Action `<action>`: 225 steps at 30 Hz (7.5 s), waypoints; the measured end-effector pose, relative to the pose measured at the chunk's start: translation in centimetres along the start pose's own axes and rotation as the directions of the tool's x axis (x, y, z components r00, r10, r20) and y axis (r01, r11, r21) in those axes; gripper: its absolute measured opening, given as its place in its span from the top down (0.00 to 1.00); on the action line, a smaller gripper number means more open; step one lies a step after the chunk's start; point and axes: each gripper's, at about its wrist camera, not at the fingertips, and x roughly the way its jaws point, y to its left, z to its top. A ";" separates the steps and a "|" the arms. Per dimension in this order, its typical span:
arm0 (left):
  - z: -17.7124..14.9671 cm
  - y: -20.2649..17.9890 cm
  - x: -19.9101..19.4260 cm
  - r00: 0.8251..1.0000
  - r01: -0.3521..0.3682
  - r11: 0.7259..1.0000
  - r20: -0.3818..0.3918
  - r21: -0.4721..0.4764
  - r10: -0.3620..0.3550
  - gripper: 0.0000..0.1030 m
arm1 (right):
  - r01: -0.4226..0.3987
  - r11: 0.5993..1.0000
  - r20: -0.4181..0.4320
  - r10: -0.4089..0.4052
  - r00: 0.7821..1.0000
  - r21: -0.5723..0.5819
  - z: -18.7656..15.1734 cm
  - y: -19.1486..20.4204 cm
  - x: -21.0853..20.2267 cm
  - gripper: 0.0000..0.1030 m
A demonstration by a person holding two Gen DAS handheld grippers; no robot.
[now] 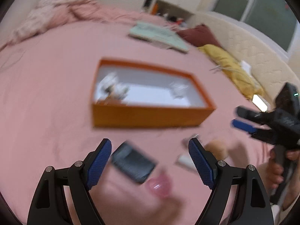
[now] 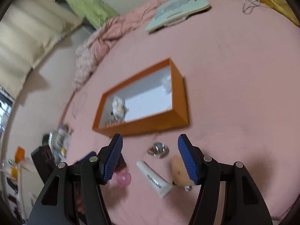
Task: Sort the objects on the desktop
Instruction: 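Grasp the silver metal piece with the right gripper, set it on the bed, then grasp the clear plastic bag with the left gripper, place it on the bed, then grasp the white figurine with the right gripper, set it beside the tube, then grasp the white tissue ball in the box with the left gripper, set it on the bed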
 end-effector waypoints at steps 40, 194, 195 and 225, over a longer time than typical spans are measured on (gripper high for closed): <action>11.1 -5.7 10.8 0.980 -0.060 0.996 -0.187 0.070 0.072 0.72 | -0.218 0.955 0.040 0.214 0.976 0.200 1.2 -2.8 0.6 0.39; 9.7 1.3 13.6 0.859 -0.459 0.879 -0.190 0.129 0.476 0.56 | -0.114 0.987 -0.107 0.126 0.986 0.116 0.0 -1.4 2.8 0.38; 9.7 1.7 14.0 0.847 -0.475 0.872 -0.206 0.121 0.490 0.56 | -0.123 0.985 -0.106 0.137 0.985 0.123 0.0 -1.5 2.8 0.38; 9.6 2.9 15.5 0.731 -0.596 0.783 -0.282 0.178 0.621 0.56 | -0.176 0.969 -0.113 0.197 0.974 0.175 0.3 -2.2 3.2 0.38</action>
